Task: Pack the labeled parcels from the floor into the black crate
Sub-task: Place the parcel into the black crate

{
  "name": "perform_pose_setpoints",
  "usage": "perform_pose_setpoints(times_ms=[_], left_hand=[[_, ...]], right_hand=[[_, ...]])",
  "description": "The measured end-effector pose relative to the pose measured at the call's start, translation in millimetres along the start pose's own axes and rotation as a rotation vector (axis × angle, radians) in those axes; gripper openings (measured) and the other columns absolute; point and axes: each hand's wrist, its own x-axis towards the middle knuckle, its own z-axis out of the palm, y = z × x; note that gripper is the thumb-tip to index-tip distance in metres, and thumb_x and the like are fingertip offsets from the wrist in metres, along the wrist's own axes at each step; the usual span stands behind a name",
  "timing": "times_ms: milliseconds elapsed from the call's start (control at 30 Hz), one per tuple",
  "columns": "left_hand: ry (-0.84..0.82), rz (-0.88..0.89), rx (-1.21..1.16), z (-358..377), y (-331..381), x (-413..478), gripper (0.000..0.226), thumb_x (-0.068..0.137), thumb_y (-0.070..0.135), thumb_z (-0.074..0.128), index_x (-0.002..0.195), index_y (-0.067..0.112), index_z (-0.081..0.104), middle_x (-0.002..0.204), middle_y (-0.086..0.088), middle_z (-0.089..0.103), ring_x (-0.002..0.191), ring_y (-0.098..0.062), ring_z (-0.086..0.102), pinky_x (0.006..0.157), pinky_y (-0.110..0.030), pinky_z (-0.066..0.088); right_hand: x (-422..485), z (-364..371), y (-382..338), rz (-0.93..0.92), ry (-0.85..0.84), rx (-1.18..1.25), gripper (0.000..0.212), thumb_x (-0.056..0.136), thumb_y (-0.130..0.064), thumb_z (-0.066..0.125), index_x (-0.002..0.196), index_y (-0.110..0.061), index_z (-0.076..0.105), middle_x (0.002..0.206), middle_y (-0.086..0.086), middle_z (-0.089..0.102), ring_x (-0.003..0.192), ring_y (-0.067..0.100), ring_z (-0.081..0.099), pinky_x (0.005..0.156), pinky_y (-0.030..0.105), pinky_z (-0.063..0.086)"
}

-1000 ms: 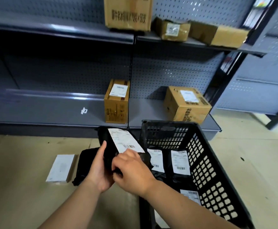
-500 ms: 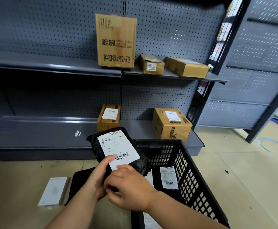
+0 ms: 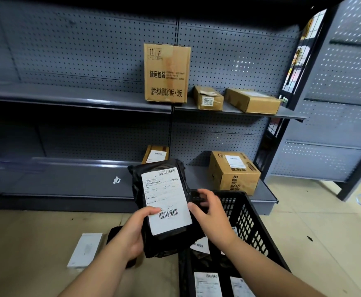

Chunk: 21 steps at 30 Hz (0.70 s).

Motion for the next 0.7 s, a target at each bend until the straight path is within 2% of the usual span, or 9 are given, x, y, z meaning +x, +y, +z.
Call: perform_pose_setpoints(times_ms=[100, 167, 267, 433, 567, 633, 700], left_hand=[[0.000, -0.032, 0.022, 6.6, -13.9, -3.5, 0.037, 0.091, 0.019, 0.063, 0.126, 0.009, 0.072, 0.120, -0.018, 0.077, 0.114, -0.039, 0.071, 0.098, -0.048, 0.055], [-0.001, -0.055, 0.048, 13.1, -29.4, 0.4, 0.037, 0.092, 0.020, 0.064, 0.127, 0.010, 0.072, 0.120, -0.018, 0.077, 0.115, -0.039, 0.072, 0.103, -0.049, 0.053], [-0.007, -0.073, 0.110, 18.3, -45.5, 4.2, 0.033, 0.095, 0.021, 0.065, 0.126, 0.013, 0.072, 0.118, -0.015, 0.078, 0.112, -0.035, 0.074, 0.105, -0.049, 0.053], [-0.074, -0.071, 0.314, 36.7, -84.6, 45.4, 0.034, 0.097, 0.023, 0.068, 0.132, 0.020, 0.068, 0.121, -0.005, 0.078, 0.114, -0.025, 0.074, 0.110, -0.047, 0.050], [-0.114, -0.092, 0.407, 64.9, -124.8, 81.0, 0.032, 0.097, 0.018, 0.070, 0.128, 0.022, 0.066, 0.118, 0.001, 0.079, 0.110, -0.019, 0.075, 0.105, -0.041, 0.054], [-0.123, -0.110, 0.460, 77.8, -146.8, 92.8, 0.041, 0.092, 0.024, 0.075, 0.131, 0.024, 0.063, 0.119, 0.004, 0.079, 0.110, -0.017, 0.075, 0.105, -0.040, 0.055], [-0.139, -0.142, 0.514, 87.8, -174.5, 110.7, 0.056, 0.083, 0.033, 0.076, 0.136, 0.026, 0.060, 0.122, 0.007, 0.077, 0.113, -0.014, 0.073, 0.107, -0.040, 0.053]], right_hand=[[-5.1, 2.4, 16.9, 0.124, -0.125, 0.112, 0.072, 0.094, -0.055, 0.069, 0.156, -0.037, 0.038, 0.146, -0.011, 0.054, 0.131, 0.012, 0.058, 0.109, 0.038, 0.052], [-6.6, 3.5, 33.7, 0.165, -0.189, 0.158, 0.069, 0.094, -0.057, 0.068, 0.153, -0.041, 0.039, 0.139, -0.018, 0.063, 0.121, 0.005, 0.066, 0.106, 0.035, 0.055], [-5.6, 5.0, 47.4, 0.194, -0.184, 0.162, 0.059, 0.096, -0.055, 0.067, 0.149, -0.038, 0.045, 0.128, -0.019, 0.071, 0.113, 0.002, 0.071, 0.103, 0.033, 0.057], [1.6, -19.0, 96.3, 0.399, -0.119, 0.173, 0.066, 0.090, -0.054, 0.071, 0.147, -0.026, 0.051, 0.125, -0.008, 0.074, 0.108, 0.014, 0.075, 0.103, 0.042, 0.058], [5.1, -51.1, 133.9, 0.567, -0.091, 0.193, 0.046, 0.096, -0.036, 0.069, 0.137, -0.022, 0.055, 0.123, -0.002, 0.074, 0.104, 0.018, 0.076, 0.095, 0.039, 0.061], [6.1, -67.1, 152.2, 0.635, -0.090, 0.179, 0.043, 0.096, -0.030, 0.065, 0.136, -0.018, 0.056, 0.123, 0.000, 0.073, 0.106, 0.020, 0.074, 0.090, 0.038, 0.060], [8.1, -78.6, 178.3, 0.736, -0.093, 0.109, 0.058, 0.090, -0.034, 0.065, 0.143, -0.016, 0.051, 0.130, 0.002, 0.069, 0.113, 0.022, 0.069, 0.086, 0.037, 0.055]])
